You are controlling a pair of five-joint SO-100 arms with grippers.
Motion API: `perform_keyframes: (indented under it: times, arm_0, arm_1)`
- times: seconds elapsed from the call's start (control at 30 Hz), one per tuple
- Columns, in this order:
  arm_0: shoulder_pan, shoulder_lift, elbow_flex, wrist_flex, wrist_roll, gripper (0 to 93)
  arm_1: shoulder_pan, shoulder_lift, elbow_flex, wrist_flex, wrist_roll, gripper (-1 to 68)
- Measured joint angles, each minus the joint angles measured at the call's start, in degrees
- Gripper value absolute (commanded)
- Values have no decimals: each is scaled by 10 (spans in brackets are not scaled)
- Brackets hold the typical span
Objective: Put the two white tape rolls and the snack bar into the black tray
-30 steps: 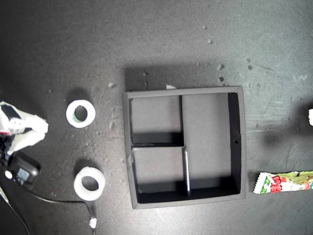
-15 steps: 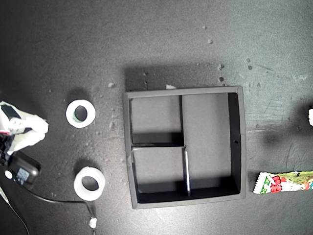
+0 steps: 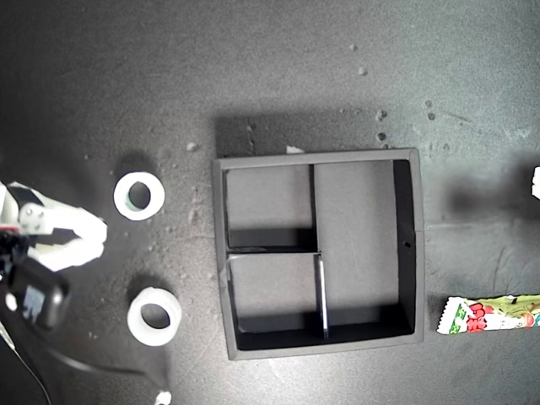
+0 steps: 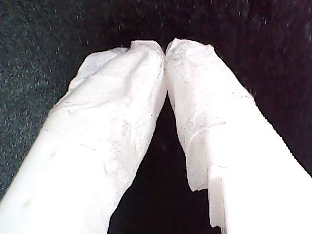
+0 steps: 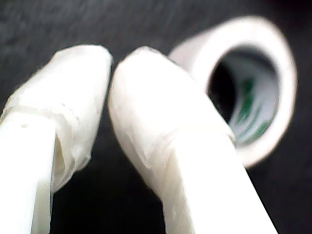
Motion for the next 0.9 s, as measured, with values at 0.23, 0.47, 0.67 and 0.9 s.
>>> perform_keyframes:
  times: [0.23, 0.47, 0.67, 0.9]
  arm_0:
    - [-41, 0, -73, -42, 152, 201]
    - [-81, -14, -167, 57, 135, 251]
    - [-80, -149, -244, 83, 116, 247]
    - [-79, -415, -451, 160, 82, 247]
  arm_1:
    - [23, -1, 0, -110, -62, -3]
    - [-6, -1, -8, -202, -358, -2]
    - [-24, -1, -59, -206, -528, -2]
    - [-14, -4, -191, -169, -621, 2]
